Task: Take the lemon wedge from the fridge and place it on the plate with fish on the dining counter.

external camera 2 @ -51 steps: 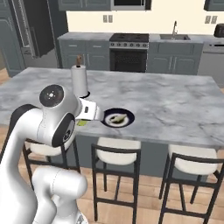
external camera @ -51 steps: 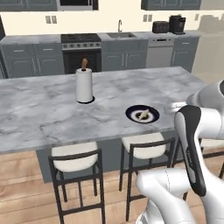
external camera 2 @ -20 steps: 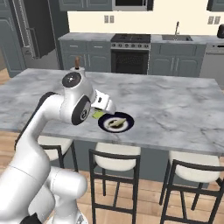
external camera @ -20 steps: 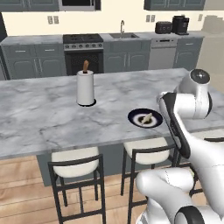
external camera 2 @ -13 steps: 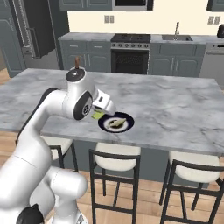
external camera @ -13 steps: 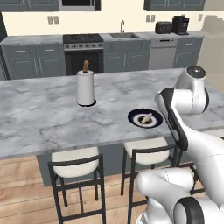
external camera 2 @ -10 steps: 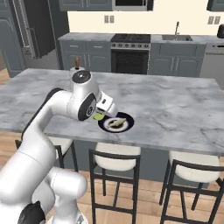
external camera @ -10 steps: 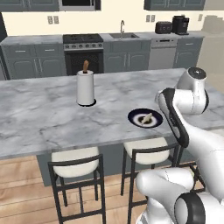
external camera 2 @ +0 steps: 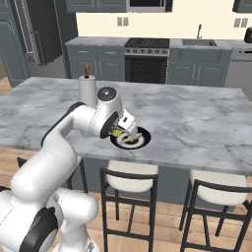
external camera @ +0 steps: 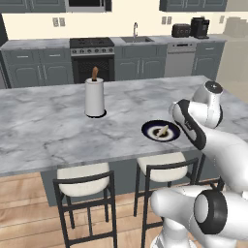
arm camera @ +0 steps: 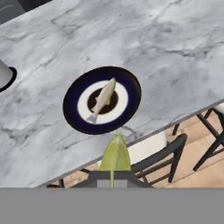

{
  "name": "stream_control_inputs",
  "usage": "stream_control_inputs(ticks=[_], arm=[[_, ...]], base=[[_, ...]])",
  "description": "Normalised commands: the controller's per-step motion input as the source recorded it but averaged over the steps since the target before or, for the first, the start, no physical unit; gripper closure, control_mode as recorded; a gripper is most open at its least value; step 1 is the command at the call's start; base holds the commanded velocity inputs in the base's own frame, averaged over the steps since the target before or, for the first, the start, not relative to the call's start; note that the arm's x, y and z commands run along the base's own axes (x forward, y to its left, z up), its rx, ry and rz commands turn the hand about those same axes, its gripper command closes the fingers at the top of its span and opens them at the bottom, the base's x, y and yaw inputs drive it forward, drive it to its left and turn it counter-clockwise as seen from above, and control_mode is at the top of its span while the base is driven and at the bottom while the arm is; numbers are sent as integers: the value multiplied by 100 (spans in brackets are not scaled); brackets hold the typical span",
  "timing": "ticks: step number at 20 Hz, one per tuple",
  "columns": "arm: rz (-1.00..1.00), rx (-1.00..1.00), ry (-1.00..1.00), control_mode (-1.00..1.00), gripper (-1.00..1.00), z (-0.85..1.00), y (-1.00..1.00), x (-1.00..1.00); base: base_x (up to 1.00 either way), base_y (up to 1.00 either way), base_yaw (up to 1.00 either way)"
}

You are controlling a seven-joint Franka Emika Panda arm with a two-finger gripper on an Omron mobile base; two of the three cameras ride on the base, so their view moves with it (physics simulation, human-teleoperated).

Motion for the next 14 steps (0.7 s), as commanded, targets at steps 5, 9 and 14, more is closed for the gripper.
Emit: stream_control_inputs(ticks=[5, 9, 14], arm=[[-4, -1, 1, -100, 100, -21, 0, 71], [-1, 0, 6, -100, 100, -51, -10, 51], [-1, 0, 6, -100, 100, -49, -24, 26]], base=[[0, 0, 0], [0, 0, 0], [0, 0, 0]])
